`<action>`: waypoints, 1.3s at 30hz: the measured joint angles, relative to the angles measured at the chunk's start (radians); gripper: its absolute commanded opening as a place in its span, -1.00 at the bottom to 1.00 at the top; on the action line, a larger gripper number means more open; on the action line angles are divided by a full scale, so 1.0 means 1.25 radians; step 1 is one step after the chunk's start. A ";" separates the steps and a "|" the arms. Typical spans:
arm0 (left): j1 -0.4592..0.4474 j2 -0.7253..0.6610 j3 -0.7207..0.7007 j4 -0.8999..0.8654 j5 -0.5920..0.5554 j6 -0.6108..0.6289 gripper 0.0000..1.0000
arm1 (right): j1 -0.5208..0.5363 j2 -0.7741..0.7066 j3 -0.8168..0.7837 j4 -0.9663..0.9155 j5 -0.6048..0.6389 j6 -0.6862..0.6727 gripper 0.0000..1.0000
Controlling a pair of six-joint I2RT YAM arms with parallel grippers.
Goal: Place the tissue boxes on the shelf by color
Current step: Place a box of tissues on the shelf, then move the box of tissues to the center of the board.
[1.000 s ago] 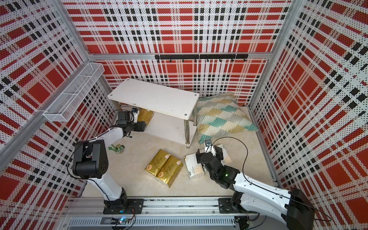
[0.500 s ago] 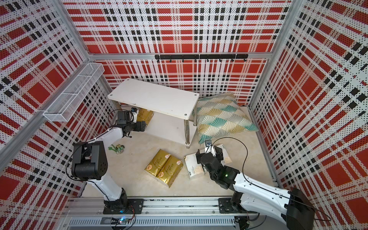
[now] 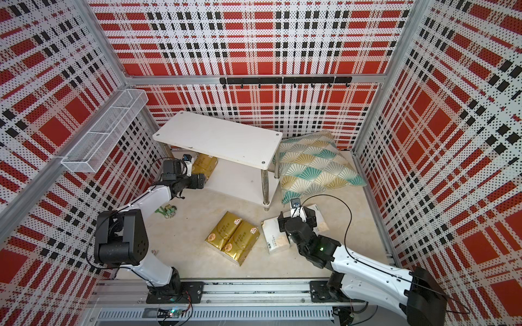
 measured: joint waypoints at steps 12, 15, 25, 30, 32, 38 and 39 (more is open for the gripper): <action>-0.002 -0.171 -0.085 -0.041 -0.027 -0.057 0.98 | 0.000 -0.005 -0.004 0.010 -0.003 -0.009 1.00; -0.015 -0.209 -0.085 -0.073 -0.060 -0.099 0.98 | 0.000 -0.005 -0.004 0.009 -0.003 -0.009 1.00; -0.152 -0.371 -0.128 -0.232 -0.092 -0.294 0.98 | 0.000 -0.009 -0.013 0.009 -0.001 -0.008 1.00; -0.276 -0.366 -0.116 -0.284 -0.110 -0.398 0.98 | 0.000 -0.006 -0.013 0.009 -0.001 -0.008 1.00; -0.319 -0.365 -0.116 -0.295 -0.122 -0.442 0.98 | 0.000 -0.006 -0.013 0.008 -0.001 -0.007 1.00; -0.459 -0.360 -0.113 -0.351 -0.195 -0.543 0.98 | 0.000 -0.006 -0.013 -0.001 0.001 -0.002 1.00; -0.487 -0.353 -0.110 -0.365 -0.211 -0.561 0.98 | 0.000 -0.006 -0.013 -0.001 0.001 -0.001 1.00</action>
